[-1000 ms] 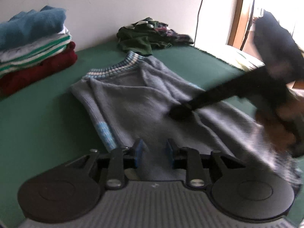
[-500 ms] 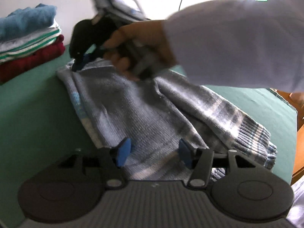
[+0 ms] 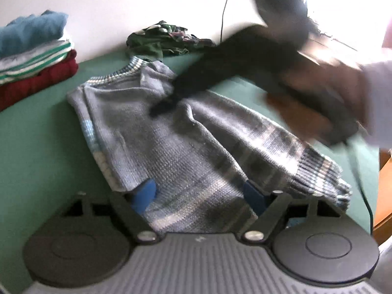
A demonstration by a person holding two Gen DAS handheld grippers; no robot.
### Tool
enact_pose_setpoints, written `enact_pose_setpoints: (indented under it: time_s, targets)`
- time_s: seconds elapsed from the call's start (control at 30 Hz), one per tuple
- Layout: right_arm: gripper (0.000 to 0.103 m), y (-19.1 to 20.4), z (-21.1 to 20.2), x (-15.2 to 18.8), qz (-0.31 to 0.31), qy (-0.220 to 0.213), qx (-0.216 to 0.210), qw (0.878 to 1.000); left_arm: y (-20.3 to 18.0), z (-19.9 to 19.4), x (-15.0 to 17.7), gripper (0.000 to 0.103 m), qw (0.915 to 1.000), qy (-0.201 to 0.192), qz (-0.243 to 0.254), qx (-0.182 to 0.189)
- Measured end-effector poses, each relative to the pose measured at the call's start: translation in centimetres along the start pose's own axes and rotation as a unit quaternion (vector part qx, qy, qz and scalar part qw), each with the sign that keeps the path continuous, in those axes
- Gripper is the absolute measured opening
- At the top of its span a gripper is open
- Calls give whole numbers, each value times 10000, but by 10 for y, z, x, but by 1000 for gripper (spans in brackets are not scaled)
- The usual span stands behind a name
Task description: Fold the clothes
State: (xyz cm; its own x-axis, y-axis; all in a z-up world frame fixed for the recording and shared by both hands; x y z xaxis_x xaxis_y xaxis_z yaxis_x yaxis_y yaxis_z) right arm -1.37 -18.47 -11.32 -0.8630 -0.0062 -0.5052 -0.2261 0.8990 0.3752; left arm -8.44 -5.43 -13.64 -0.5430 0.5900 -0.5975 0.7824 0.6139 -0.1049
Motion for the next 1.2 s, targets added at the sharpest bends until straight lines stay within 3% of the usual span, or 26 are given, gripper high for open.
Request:
enact_pose_setpoints:
  time_s: [0.07, 0.2, 0.37, 0.5, 0.57, 0.63, 0.73, 0.8, 0.87, 0.9, 1.03, 1.13, 1.2]
  targets:
    - [17, 1, -13, 29, -8, 5, 66, 10000, -1, -7, 1, 61, 9999, 49, -49, 146]
    - [17, 2, -36, 80, -58, -1, 158, 9999, -12, -16, 10, 61, 9991, 262, -113, 326]
    - [19, 17, -52, 79, -435, -285, 139, 9985, -36, -13, 19, 66, 9986, 426, -242, 196]
    - [22, 22, -40, 92, -791, 80, 170, 9967, -50, -10, 21, 74, 9983, 453, -375, 39]
    - [24, 22, -37, 97, -833, 9, 97, 9965, -56, -10, 24, 75, 9981, 421, -437, -59]
    - [53, 23, -35, 101, -871, -70, -108, 9961, -63, -9, 26, 78, 9979, 396, -480, -173]
    - [71, 25, -33, 99, -814, -119, -489, 9954, -72, -8, 27, 78, 9969, 344, -569, -414]
    - [73, 28, -30, 98, -894, -147, -575, 9942, -77, -10, 29, 76, 9958, 313, -674, -529]
    - [73, 29, -33, 99, -1015, -162, -600, 9929, -80, -15, 30, 68, 9944, 309, -750, -675]
    - [68, 30, -36, 101, -1075, -165, -610, 9922, -80, -18, 30, 65, 9936, 291, -799, -741]
    - [24, 18, -67, 96, -1278, -813, -90, 9884, -78, -46, 32, 64, 9871, 48, -996, -1254]
    - [19, -3, -80, 100, -1367, -824, 246, 9869, -62, -66, 38, 40, 9770, -75, -1383, -1624]
    - [21, -18, -87, 110, -1183, -779, 365, 9892, -46, -73, 45, 9, 9696, -63, -1823, -1629]
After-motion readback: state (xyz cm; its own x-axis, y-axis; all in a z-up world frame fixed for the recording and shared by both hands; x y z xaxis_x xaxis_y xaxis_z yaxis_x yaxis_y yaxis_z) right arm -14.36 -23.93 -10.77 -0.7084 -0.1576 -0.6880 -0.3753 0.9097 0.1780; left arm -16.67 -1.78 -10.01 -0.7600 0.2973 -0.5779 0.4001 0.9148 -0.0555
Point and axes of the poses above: each gripper's, at about its wrist camera, not at the fingertips, and z roughly the way its jaws point, y to its left, x to its underside, the point moved 7 cm from there along z, roughly the way its jaws point, and after that the axes turned 12 degrees about y, right-handed, at the moved point
